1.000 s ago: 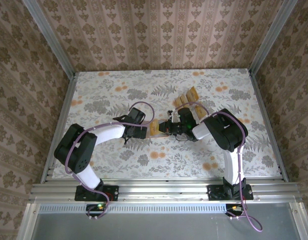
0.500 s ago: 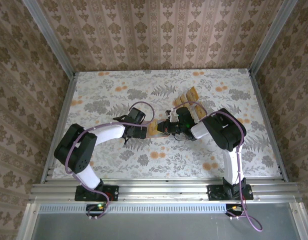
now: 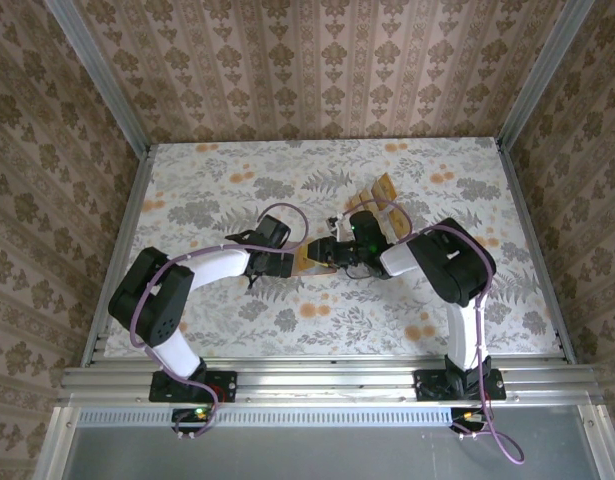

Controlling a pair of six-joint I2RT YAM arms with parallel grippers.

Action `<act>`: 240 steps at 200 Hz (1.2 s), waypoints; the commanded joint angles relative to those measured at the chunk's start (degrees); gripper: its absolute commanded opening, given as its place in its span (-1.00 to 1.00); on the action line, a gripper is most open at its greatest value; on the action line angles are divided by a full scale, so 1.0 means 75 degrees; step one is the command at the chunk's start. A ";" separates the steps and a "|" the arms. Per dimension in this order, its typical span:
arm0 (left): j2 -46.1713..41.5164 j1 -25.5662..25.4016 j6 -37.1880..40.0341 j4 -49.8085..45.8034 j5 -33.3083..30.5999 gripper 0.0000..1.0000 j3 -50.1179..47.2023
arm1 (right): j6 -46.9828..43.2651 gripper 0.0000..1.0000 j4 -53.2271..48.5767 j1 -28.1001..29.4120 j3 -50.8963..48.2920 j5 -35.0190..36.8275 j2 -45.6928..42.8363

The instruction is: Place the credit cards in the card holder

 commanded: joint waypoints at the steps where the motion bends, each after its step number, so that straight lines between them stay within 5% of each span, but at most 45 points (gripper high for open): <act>1: 0.0351 -0.0062 -0.0115 -0.0441 -0.0118 1.00 -0.0021 | -0.0470 0.02 -0.1965 -0.0034 -0.0078 0.0590 0.0100; 69: 0.0321 -0.0036 -0.0136 -0.0354 -0.0114 1.00 -0.0104 | -0.0955 0.42 -0.3171 -0.0045 0.0345 0.0895 -0.0362; 185: 0.0104 0.0154 -0.0142 -0.0115 0.0131 1.00 -0.0185 | -0.1436 0.44 -0.4526 -0.0093 0.0949 0.1326 -0.0946; 211: 0.0040 0.0189 -0.0125 -0.0072 0.0167 1.00 -0.0193 | -0.1678 0.30 -0.5051 -0.0093 0.1188 0.1631 -0.1026; 240: -0.0053 0.0262 -0.0122 -0.0028 0.0271 1.00 -0.0181 | -0.2044 -0.22 -0.5755 -0.0081 0.1560 0.1996 -0.1043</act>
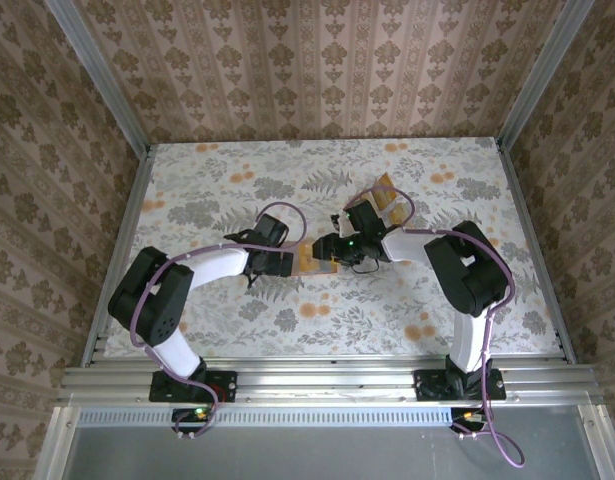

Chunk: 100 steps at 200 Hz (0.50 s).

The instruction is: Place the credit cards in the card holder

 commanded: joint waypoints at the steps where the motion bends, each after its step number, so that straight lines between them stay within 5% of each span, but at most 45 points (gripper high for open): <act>1: -0.0055 0.0130 -0.0039 -0.0105 0.0042 1.00 -0.0166 | -0.0506 -0.25 -0.1118 -0.0029 0.0411 0.0608 -0.0189; 36: -0.0195 0.0231 -0.0026 -0.0066 0.0084 1.00 -0.0176 | -0.1043 -0.80 -0.2213 0.0103 0.1012 0.1333 -0.0056; 100: -0.0293 0.0298 -0.0015 0.0026 0.0148 1.00 -0.0285 | -0.1495 -1.00 -0.3043 0.0411 0.1719 0.2058 0.0432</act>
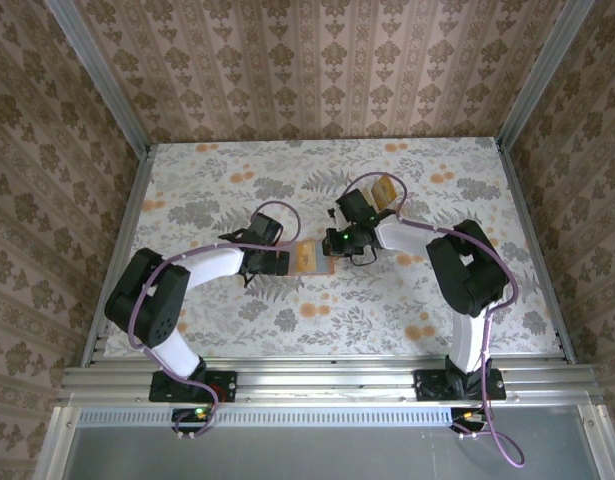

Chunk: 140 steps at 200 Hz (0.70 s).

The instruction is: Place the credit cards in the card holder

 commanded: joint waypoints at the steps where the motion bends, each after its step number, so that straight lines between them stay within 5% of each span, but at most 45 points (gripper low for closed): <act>1: -0.0151 0.0055 -0.0006 -0.0040 -0.0024 1.00 -0.0142 | -0.0353 -1.00 -0.0678 0.0131 0.0367 0.0465 0.0339; 140: -0.0137 0.0054 -0.0048 0.0068 0.0025 1.00 -0.0236 | -0.0478 -1.00 -0.1116 0.0629 0.1040 0.0620 0.0963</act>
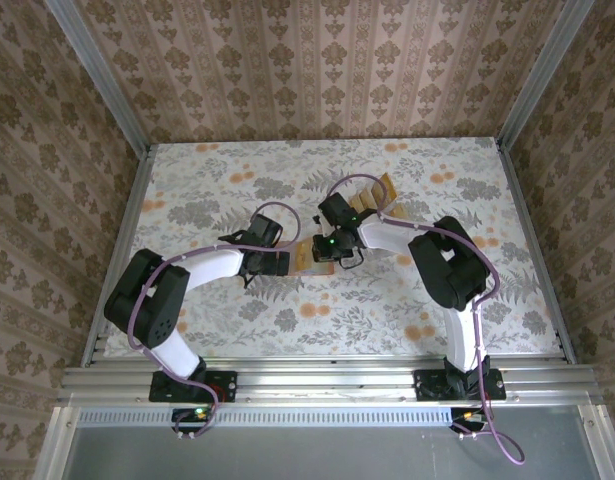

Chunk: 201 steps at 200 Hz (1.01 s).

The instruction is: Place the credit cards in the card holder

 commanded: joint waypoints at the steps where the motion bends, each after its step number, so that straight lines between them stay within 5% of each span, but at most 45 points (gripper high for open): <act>1: -0.0106 0.0054 -0.0042 -0.0105 0.0026 1.00 -0.0125 | -0.0166 -1.00 -0.0478 0.0097 0.0201 0.0246 0.0190; 63: -0.0118 0.0054 -0.0052 -0.0090 0.0028 1.00 -0.0137 | -0.0589 -1.00 -0.1124 -0.0056 0.0289 0.1135 -0.0174; 201: -0.0105 0.0054 -0.0080 -0.0071 0.0056 1.00 -0.0153 | -0.0662 -1.00 -0.1363 0.0237 0.0967 0.1016 0.0341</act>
